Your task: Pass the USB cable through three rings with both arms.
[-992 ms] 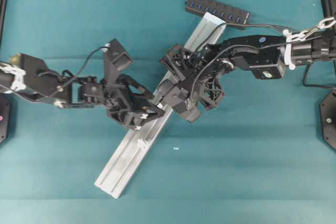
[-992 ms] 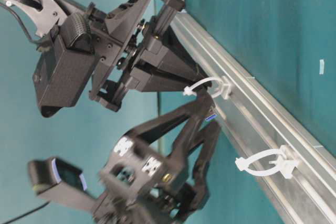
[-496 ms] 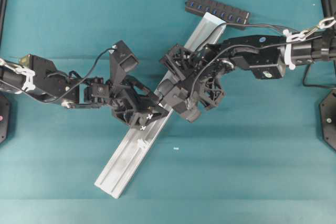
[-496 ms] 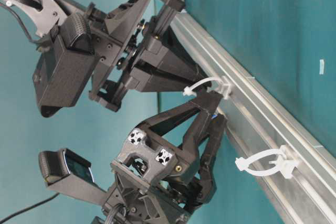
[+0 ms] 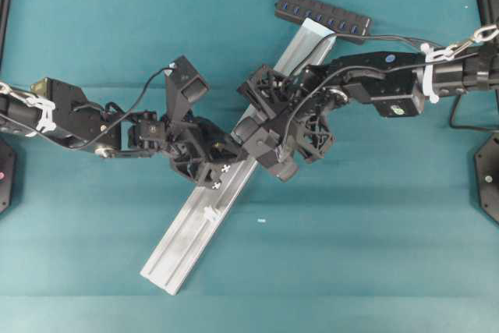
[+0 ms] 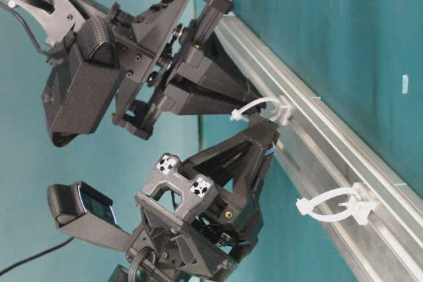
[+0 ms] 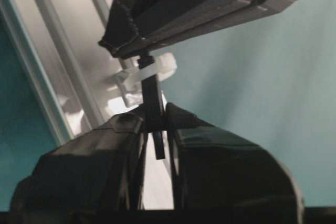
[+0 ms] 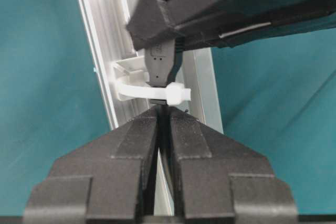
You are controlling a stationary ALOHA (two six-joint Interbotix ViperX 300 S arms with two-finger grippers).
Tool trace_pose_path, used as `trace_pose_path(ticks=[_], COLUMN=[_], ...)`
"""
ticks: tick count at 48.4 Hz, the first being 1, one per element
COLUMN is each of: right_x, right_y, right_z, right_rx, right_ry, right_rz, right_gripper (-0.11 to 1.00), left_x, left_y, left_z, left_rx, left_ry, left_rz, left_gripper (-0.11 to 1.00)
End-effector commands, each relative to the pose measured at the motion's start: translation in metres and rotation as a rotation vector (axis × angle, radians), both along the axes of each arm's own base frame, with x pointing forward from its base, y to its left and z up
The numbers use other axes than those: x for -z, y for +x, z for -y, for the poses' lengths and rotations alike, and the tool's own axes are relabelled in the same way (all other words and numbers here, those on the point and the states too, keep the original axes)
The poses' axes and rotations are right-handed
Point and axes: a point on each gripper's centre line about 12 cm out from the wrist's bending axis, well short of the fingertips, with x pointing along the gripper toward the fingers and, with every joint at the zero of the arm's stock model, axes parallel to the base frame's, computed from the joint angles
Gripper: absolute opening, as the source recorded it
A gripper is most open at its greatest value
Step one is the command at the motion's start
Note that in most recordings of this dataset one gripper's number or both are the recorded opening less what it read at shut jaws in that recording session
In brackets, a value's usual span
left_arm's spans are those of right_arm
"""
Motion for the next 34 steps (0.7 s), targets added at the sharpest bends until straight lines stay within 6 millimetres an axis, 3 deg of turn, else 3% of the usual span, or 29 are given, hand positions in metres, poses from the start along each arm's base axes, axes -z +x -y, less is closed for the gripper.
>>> trace_pose_path(ticks=[1, 26, 30, 34], right_x=[-0.0037, -0.0027, -0.0022, -0.0021], right_y=[0.0013, 0.0007, -0.0001, -0.0005], right_z=[-0.0005, -0.0027, -0.0016, -0.0005], right_rx=[0.009, 0.027, 0.053, 0.085], right_ry=[0.004, 0.020, 0.033, 0.050], right_rz=[0.012, 0.008, 0.005, 0.003], right_gripper=[0.08, 0.09, 0.19, 0.38], left_x=[-0.0060, -0.0077, -0.0076, -0.0085], left_y=[0.0033, 0.0033, 0.0027, 0.0026], left_z=[-0.0015, 0.0016, 0.0017, 0.0018], left_rx=[-0.001, 0.005, 0.006, 0.003], left_ry=[0.004, 0.002, 0.001, -0.003], left_rz=[0.021, 0.028, 0.024, 0.025], left_gripper=[0.10, 0.10, 0.10, 0.10])
